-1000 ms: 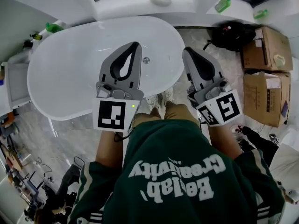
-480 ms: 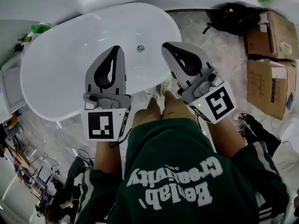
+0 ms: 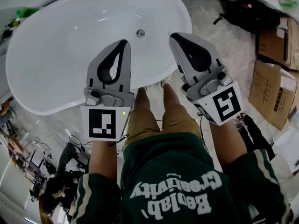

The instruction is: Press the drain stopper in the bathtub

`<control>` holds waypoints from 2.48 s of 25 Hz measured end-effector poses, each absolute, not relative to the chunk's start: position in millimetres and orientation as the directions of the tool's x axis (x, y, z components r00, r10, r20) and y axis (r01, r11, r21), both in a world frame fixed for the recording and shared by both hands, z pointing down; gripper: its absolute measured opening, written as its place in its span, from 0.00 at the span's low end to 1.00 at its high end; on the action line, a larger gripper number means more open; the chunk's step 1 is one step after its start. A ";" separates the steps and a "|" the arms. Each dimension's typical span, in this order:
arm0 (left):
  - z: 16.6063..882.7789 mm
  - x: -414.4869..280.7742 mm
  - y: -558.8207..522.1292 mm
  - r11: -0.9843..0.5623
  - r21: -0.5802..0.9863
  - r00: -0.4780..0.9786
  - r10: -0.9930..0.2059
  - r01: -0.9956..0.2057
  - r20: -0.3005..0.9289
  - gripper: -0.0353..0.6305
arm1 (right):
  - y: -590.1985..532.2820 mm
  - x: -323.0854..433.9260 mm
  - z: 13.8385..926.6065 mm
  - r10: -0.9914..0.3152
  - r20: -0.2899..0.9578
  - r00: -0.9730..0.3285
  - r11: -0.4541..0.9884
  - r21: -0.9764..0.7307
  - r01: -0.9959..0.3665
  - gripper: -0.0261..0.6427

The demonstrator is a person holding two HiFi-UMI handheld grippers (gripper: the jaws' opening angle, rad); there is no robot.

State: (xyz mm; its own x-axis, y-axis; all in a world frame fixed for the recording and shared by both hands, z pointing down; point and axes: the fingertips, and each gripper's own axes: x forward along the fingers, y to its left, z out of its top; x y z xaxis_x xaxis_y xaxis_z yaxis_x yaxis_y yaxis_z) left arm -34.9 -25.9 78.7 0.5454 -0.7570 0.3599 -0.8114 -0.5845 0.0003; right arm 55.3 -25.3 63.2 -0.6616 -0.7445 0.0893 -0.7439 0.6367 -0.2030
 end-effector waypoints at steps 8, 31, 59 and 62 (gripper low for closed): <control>186.1 -60.7 -32.5 -0.611 -0.029 0.531 -0.708 -0.791 0.466 0.06 | -40.5 29.4 148.2 -0.758 0.149 -0.635 0.600 -0.222 -0.769 0.06; 428.1 -58.4 -71.9 -0.730 0.024 0.570 -0.512 -0.683 0.642 0.06 | -89.3 -4.6 342.0 -0.734 0.258 -0.628 0.572 -0.262 -0.777 0.06; 680.2 -59.4 -70.0 -0.758 0.023 0.420 -0.335 -0.652 0.843 0.06 | -97.6 -10.8 455.7 -0.678 0.320 -0.662 0.603 -0.272 -0.750 0.06; 702.6 -54.6 -60.6 -0.768 0.037 0.409 -0.299 -0.639 0.862 0.06 | -94.9 -13.2 462.5 -0.659 0.344 -0.669 0.626 -0.243 -0.741 0.06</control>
State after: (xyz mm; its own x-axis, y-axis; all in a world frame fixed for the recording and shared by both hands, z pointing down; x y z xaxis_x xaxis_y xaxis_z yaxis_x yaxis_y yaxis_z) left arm -54.6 -60.6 702.6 0.4086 -0.2989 0.8624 -0.6394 -0.7680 0.0368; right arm -13.2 -94.9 462.5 -0.6692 -0.6585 0.3443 -0.7410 0.6261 -0.2427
